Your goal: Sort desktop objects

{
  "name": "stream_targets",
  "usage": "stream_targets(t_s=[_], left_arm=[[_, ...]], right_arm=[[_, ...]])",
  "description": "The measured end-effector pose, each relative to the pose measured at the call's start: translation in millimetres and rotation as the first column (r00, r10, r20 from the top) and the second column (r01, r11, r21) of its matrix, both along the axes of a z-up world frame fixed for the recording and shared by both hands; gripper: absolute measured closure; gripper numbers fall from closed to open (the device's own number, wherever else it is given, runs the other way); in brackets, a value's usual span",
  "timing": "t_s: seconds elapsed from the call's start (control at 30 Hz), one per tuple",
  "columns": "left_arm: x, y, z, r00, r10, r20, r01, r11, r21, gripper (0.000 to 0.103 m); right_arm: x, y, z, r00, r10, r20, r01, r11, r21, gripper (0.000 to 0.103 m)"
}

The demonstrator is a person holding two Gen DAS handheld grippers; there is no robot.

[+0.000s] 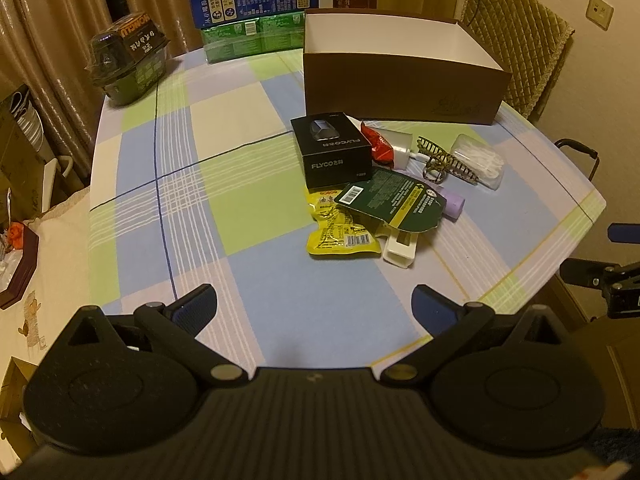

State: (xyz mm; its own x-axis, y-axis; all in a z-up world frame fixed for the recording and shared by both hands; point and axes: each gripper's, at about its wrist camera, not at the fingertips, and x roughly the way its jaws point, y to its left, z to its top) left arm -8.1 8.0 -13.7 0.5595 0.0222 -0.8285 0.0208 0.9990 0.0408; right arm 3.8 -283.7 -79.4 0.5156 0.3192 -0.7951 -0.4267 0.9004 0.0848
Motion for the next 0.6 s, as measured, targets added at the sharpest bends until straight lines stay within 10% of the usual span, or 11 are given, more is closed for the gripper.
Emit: stream_targets(t_s=[0.6], left_arm=[[-1.1,-6.5,-0.2,1.0,-0.008,-0.008,0.008,1.0,0.004,0.001]], right_arm=[[-1.0,-4.7,-2.3,1.0,-0.003,-0.011,0.003,1.0,-0.001,0.002]])
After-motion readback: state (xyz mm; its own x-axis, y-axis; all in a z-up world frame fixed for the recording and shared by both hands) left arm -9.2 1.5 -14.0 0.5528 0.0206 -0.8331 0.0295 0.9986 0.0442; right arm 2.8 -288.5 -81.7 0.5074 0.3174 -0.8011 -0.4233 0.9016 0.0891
